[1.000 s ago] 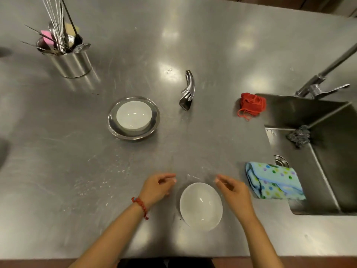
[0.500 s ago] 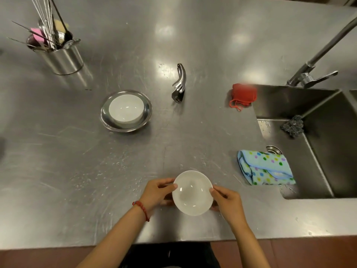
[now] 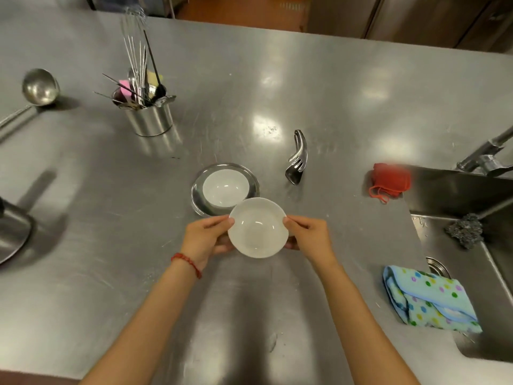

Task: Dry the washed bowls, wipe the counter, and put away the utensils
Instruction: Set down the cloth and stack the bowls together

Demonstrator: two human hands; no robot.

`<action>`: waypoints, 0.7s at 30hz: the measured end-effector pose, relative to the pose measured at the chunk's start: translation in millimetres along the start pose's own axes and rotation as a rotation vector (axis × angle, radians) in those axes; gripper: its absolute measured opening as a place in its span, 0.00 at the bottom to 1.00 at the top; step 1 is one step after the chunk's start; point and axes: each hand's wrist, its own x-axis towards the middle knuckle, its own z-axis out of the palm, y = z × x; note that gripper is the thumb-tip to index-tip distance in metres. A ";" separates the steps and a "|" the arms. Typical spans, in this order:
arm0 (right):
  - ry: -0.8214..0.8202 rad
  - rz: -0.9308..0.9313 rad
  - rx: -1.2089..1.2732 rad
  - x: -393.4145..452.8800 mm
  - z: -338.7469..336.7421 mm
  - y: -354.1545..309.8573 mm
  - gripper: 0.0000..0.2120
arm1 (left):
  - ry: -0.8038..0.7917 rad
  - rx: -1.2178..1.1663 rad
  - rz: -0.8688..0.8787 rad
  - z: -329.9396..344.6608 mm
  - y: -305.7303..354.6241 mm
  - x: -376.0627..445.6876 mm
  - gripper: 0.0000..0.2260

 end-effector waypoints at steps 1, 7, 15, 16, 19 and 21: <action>-0.014 0.002 0.008 11.8 9.7 -6.4 0.10 | 0.010 -0.004 0.010 -4.9 10.6 7.9 0.02; -0.020 0.028 -0.011 76.3 61.1 -30.6 0.04 | 0.087 -0.001 0.008 -24.2 52.5 64.0 0.05; 0.015 0.084 -0.140 127.7 96.5 -26.5 0.05 | 0.159 0.106 -0.026 -37.6 61.9 122.6 0.09; 0.015 0.081 -0.154 130.8 98.2 -25.3 0.05 | 0.157 0.119 -0.027 -38.2 61.9 127.0 0.09; 0.038 0.049 -0.218 137.3 100.0 -24.0 0.13 | 0.163 0.184 -0.020 -39.3 62.6 136.9 0.10; 0.056 0.018 -0.276 140.7 100.3 -23.2 0.12 | 0.175 0.241 0.001 -39.8 62.7 141.8 0.11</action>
